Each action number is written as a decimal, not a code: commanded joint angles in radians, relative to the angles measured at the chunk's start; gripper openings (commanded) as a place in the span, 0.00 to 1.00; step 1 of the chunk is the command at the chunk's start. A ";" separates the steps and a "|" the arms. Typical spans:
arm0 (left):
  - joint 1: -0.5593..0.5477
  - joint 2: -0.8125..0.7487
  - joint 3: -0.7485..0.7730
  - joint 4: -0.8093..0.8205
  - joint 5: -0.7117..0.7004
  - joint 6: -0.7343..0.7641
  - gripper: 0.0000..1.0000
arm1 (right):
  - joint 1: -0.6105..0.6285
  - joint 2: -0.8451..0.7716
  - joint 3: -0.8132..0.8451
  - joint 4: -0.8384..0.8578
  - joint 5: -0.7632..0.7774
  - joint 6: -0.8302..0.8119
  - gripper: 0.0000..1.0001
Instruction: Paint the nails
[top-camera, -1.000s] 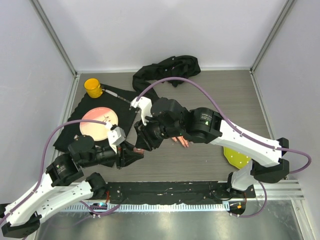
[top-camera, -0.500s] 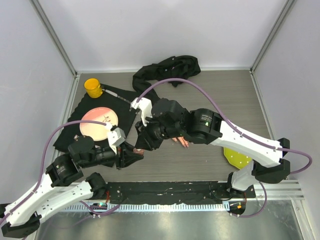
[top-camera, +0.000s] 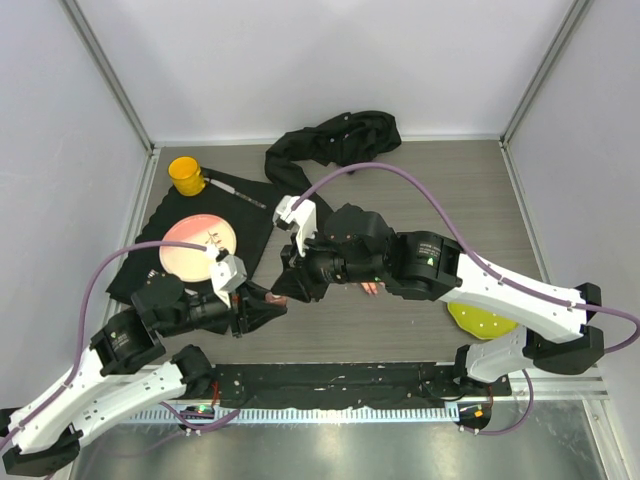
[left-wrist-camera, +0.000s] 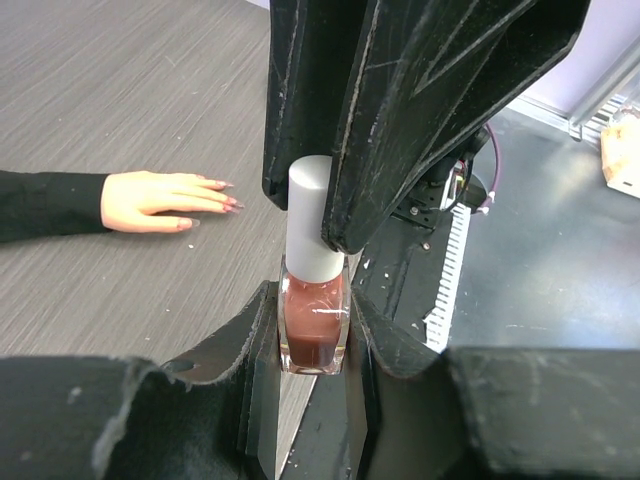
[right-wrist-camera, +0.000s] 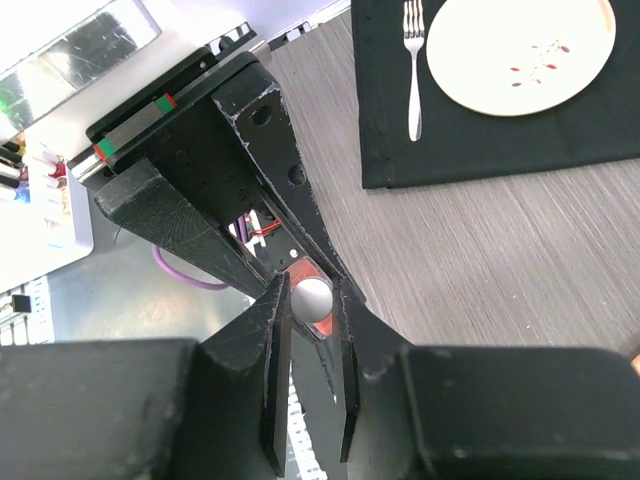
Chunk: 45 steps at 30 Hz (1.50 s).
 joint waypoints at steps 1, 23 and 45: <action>0.005 0.014 0.008 0.009 -0.022 0.001 0.00 | 0.004 -0.040 0.010 0.060 0.027 -0.028 0.01; 0.005 0.062 0.012 -0.011 0.018 0.010 0.00 | 0.004 0.059 0.146 -0.117 -0.019 -0.069 0.01; 0.005 0.008 0.002 0.009 0.028 -0.002 0.00 | -0.013 -0.027 0.037 -0.008 -0.052 -0.025 0.01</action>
